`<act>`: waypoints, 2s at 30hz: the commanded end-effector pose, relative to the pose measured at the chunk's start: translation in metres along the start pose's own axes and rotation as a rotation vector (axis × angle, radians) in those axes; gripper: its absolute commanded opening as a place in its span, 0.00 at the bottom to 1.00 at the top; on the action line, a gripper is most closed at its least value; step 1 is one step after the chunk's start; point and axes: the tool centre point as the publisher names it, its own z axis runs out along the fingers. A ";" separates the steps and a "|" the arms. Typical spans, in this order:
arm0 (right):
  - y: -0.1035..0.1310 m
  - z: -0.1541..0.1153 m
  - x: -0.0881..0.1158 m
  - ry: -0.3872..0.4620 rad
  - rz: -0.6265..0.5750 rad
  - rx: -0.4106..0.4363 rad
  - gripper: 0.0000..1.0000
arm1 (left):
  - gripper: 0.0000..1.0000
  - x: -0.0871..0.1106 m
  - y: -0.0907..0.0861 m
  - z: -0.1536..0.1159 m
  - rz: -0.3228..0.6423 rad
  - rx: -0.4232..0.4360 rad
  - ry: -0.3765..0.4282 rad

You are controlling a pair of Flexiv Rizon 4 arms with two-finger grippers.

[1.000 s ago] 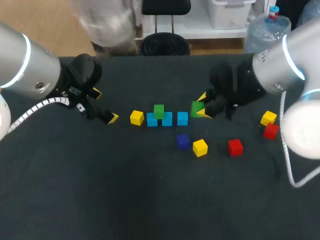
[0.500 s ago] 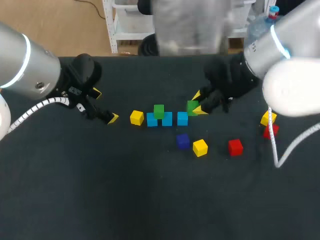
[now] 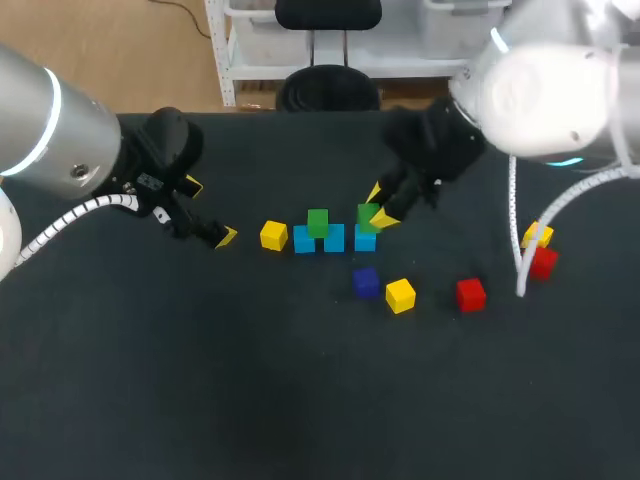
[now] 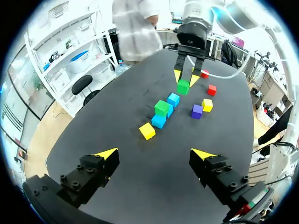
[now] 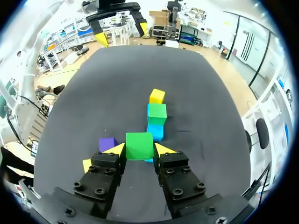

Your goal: Place the blue cubes, place green cubes on the blue cubes, place the yellow cubes on the green cubes, then place the red cubes on the yellow cubes, and place purple cube on the red cubes.

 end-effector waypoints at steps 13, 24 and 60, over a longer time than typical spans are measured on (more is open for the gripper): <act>-0.002 0.017 -0.005 0.032 0.048 0.046 0.00 | 1.00 0.001 0.001 0.000 0.002 0.003 -0.005; -0.003 0.025 -0.004 0.038 0.073 0.064 0.00 | 1.00 0.001 0.001 0.000 0.002 0.003 -0.005; -0.024 0.039 -0.001 0.035 0.081 0.079 0.00 | 1.00 0.001 0.001 0.000 0.002 0.003 -0.005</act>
